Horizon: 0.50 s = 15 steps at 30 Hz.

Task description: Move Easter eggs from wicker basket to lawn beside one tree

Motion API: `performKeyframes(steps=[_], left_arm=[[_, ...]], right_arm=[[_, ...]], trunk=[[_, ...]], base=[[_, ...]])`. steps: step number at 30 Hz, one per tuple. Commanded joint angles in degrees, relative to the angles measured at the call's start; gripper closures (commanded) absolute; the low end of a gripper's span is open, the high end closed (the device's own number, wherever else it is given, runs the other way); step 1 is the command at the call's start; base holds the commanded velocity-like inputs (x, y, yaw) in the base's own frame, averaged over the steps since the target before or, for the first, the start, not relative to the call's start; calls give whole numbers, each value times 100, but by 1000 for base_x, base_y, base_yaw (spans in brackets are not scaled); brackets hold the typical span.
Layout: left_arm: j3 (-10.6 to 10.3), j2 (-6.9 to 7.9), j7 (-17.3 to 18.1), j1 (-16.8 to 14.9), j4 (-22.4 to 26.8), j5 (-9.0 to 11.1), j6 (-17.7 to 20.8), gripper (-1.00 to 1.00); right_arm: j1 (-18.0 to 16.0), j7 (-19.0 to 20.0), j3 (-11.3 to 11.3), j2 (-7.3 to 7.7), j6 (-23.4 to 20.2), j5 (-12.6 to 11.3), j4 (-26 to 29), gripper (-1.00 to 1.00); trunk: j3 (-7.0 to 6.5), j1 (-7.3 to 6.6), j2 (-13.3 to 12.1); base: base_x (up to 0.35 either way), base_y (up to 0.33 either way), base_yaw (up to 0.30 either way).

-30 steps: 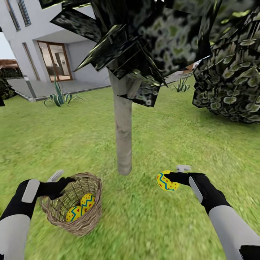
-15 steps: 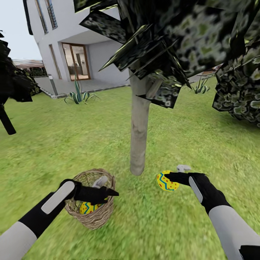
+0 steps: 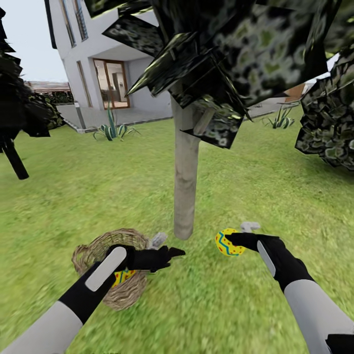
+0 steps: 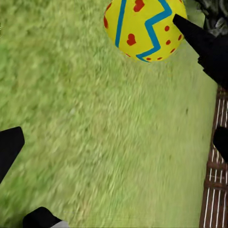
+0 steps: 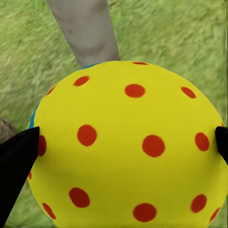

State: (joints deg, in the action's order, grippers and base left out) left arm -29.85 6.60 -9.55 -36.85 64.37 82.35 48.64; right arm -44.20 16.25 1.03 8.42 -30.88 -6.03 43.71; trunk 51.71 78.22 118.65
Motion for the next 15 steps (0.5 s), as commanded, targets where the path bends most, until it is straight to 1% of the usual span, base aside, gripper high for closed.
performKeyframes(steps=[1,2,3,5,6,7,8,11,12,13,14,15], left_arm=[[85,-11,-54,-4,-1,82,-252,-100],[131,-43,-45,-5,-3,104,-458,-100],[147,-57,-42,-6,5,118,-515,-100],[162,-68,-39,-7,9,169,-551,-100],[167,-59,-39,-6,7,202,-550,-100],[172,-19,-39,-6,8,283,-541,-100],[176,39,-39,-6,15,416,-535,-100],[175,402,-33,-7,84,1180,-532,-100],[173,429,-32,-7,89,1330,-540,-100],[180,406,-27,-7,101,1432,-542,-100],[191,360,-24,-7,146,1469,-537,-100],[210,302,-21,-7,307,1494,-534,-100]], right_arm=[[0,-21,11,0,-21,27,-5,100],[0,-96,11,-4,41,68,-46,100],[0,-207,14,-5,108,88,-104,100],[1,-582,37,-15,379,113,-313,100],[0,-738,41,-35,555,119,-413,100],[0,-906,44,-70,768,125,-504,100],[1,-1005,45,-85,888,125,-549,100],[1,-1136,54,-187,1254,127,-772,100],[4,-1143,64,-208,1359,128,-858,100],[4,-1147,151,-220,1475,159,-965,100],[4,-1149,270,-223,1543,194,-1015,100],[3,-1153,432,-228,1612,216,-1050,100]], trunk=[[5,0,2],[5,0,2],[5,0,2],[5,0,2],[6,0,2],[7,0,2],[9,0,2],[16,0,2],[18,0,2],[21,0,2],[23,0,2],[25,0,2]], base=[[77,-331,287],[50,-296,291],[26,-177,293],[8,-55,294],[3,-19,295],[1,-8,295],[1,-4,295],[0,-1,295],[0,0,295],[0,0,295],[0,0,295],[0,0,295]])
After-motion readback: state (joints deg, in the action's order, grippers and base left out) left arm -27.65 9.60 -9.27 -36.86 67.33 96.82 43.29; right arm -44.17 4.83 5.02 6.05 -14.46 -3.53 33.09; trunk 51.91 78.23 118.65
